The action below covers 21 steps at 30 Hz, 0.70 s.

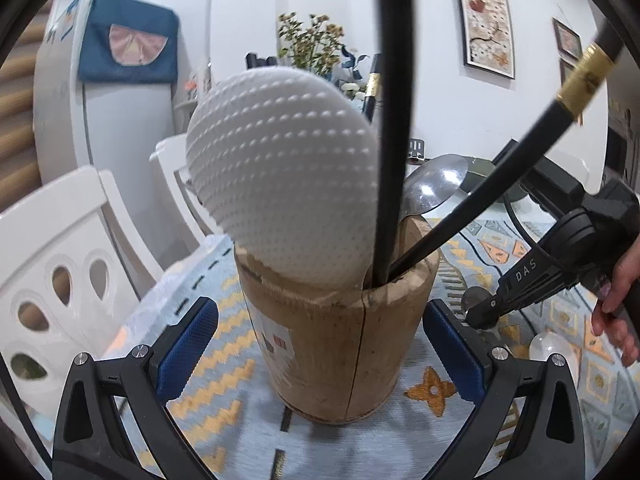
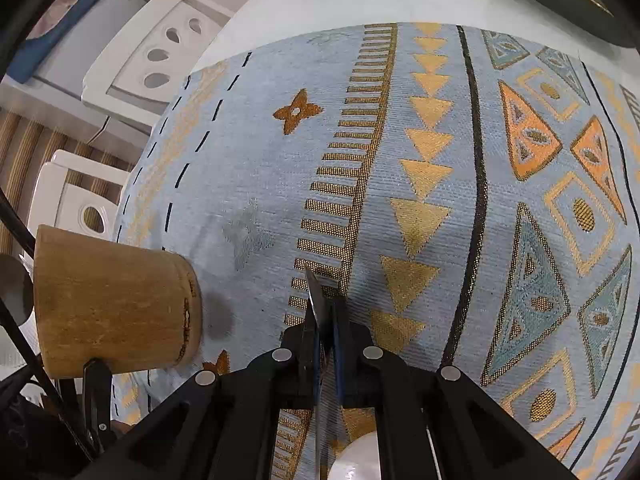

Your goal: Organize utensils

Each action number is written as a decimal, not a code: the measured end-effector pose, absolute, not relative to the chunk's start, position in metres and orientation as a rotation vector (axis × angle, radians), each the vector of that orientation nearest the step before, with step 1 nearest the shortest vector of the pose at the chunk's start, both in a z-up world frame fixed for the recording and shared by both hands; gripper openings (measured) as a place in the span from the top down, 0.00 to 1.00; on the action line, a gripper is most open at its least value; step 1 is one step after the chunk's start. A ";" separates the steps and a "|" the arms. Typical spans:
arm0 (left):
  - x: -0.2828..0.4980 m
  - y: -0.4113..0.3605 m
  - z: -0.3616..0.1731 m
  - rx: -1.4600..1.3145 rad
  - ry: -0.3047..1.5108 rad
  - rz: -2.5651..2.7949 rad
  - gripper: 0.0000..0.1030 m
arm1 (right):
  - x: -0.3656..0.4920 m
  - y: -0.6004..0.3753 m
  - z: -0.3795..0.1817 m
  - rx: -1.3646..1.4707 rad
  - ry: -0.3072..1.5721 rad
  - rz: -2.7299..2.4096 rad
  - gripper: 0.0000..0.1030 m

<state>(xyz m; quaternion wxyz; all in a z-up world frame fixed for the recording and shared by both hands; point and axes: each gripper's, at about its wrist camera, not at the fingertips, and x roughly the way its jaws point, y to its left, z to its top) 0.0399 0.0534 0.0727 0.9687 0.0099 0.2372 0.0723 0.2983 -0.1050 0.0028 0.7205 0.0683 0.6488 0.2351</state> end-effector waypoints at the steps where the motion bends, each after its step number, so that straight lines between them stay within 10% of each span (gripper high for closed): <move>1: 0.041 0.053 0.073 0.022 0.480 0.147 0.00 | 0.298 -0.105 0.003 0.154 1.433 0.518 0.96; 21: 0.040 0.050 0.069 0.033 0.490 0.129 0.01 | 0.272 -0.121 0.011 0.298 1.361 0.528 0.96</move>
